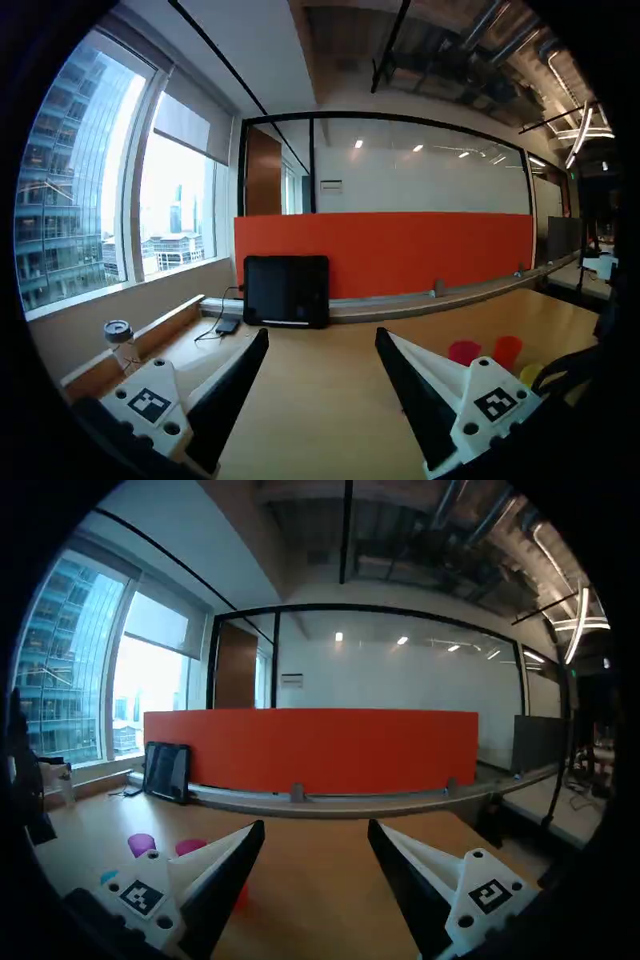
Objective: Pour water
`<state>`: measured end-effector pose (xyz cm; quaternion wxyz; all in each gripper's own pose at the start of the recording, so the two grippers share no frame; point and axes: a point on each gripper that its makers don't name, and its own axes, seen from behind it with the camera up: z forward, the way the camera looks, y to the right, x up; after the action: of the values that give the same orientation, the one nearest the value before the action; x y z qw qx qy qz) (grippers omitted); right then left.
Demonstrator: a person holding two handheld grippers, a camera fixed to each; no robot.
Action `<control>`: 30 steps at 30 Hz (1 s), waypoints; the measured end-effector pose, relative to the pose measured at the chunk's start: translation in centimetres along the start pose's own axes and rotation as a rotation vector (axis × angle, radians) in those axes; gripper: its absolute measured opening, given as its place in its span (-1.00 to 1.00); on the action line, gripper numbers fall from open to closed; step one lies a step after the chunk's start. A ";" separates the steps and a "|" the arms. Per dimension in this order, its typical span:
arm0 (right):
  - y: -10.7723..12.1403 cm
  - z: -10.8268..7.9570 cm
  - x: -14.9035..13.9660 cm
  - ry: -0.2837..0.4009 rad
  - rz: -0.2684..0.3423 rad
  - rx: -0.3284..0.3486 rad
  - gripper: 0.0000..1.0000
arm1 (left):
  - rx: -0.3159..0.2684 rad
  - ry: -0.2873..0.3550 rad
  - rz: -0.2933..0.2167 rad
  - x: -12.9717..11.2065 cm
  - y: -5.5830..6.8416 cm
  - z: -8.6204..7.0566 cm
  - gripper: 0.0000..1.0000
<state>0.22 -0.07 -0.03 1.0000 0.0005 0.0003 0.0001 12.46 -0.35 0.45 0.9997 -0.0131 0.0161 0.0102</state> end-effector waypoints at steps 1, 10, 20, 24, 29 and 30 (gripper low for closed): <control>-0.2 -0.1 0.7 0.002 0.001 0.003 0.99 | -0.004 0.002 -0.001 0.9 0.1 0.1 0.99; -1.9 -0.4 7.0 0.027 0.010 0.047 0.99 | -0.054 0.031 -0.007 8.4 1.4 0.7 0.99; -2.5 -0.5 8.6 0.020 0.018 0.091 0.99 | -0.131 0.037 -0.009 11.3 3.1 0.3 0.99; -3.1 -0.8 8.8 0.016 0.014 0.136 1.00 | -0.177 0.025 0.002 11.2 3.7 0.2 0.99; -5.0 -1.4 9.3 0.030 -0.013 0.230 0.99 | -0.258 0.020 0.008 11.2 5.3 -0.2 0.99; -5.4 -1.5 9.4 0.031 -0.017 0.251 0.99 | -0.277 0.019 0.008 11.2 5.7 -0.3 0.99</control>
<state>9.60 -5.52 -1.57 0.9919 0.1255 0.0159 -0.0083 23.52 5.54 -0.34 0.9881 -0.1511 0.0239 0.0162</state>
